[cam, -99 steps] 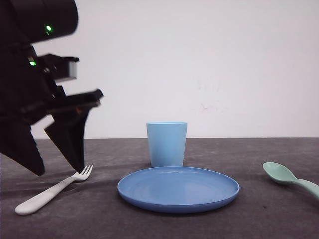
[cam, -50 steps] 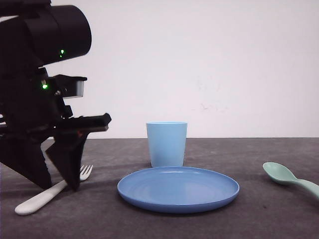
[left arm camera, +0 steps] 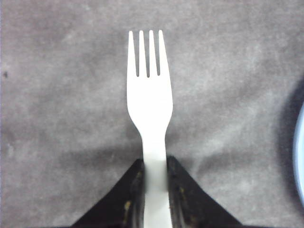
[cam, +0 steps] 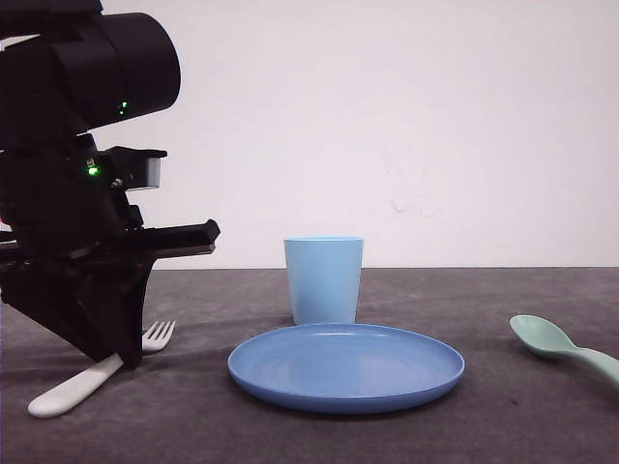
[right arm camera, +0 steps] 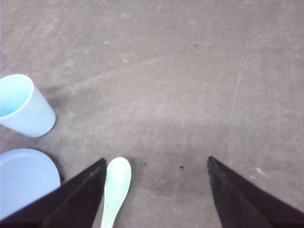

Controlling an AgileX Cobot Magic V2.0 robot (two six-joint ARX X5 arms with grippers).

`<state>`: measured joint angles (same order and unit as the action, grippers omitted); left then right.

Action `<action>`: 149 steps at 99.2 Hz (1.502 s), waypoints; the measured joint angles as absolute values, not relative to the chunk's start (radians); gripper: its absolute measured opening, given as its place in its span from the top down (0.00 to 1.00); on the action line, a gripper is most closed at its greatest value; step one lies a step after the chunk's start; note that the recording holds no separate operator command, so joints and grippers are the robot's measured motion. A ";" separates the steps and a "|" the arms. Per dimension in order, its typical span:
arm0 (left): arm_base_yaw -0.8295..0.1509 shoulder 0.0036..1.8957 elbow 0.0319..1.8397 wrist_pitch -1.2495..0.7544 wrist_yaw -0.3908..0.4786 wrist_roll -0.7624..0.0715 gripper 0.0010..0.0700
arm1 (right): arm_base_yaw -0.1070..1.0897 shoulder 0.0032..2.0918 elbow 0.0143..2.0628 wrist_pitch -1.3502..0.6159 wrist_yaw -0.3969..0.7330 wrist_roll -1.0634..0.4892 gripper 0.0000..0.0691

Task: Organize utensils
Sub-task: 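Lower the left gripper onto the white fork and close on its handle, then lift the white fork with the left gripper over the blue cup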

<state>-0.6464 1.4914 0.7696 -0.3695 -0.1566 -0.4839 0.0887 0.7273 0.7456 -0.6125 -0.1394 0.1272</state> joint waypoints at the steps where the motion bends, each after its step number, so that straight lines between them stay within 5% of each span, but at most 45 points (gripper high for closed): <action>1: -0.646 1.491 0.770 -0.369 -0.157 -0.484 0.95 | 0.089 0.727 0.746 -0.613 -0.139 0.127 0.39; 40: -0.674 1.324 0.777 -0.197 -0.163 -0.451 0.95 | 0.089 0.727 0.746 -0.615 -0.139 0.127 0.39; 62: -0.725 1.217 0.787 0.102 -0.296 -0.321 0.95 | 0.089 0.727 0.746 -0.611 -0.139 0.127 0.39; 82: -0.745 1.313 0.787 0.370 -0.302 -0.221 0.95 | 0.089 0.727 0.746 -0.584 -0.139 0.127 0.39; 120: -0.745 1.592 0.787 0.794 -0.305 -0.167 0.95 | 0.089 0.727 0.746 -0.572 -0.139 0.127 0.39; 149: -0.745 1.732 0.853 0.857 -0.307 -0.164 0.95 | 0.089 0.727 0.746 -0.572 -0.139 0.127 0.39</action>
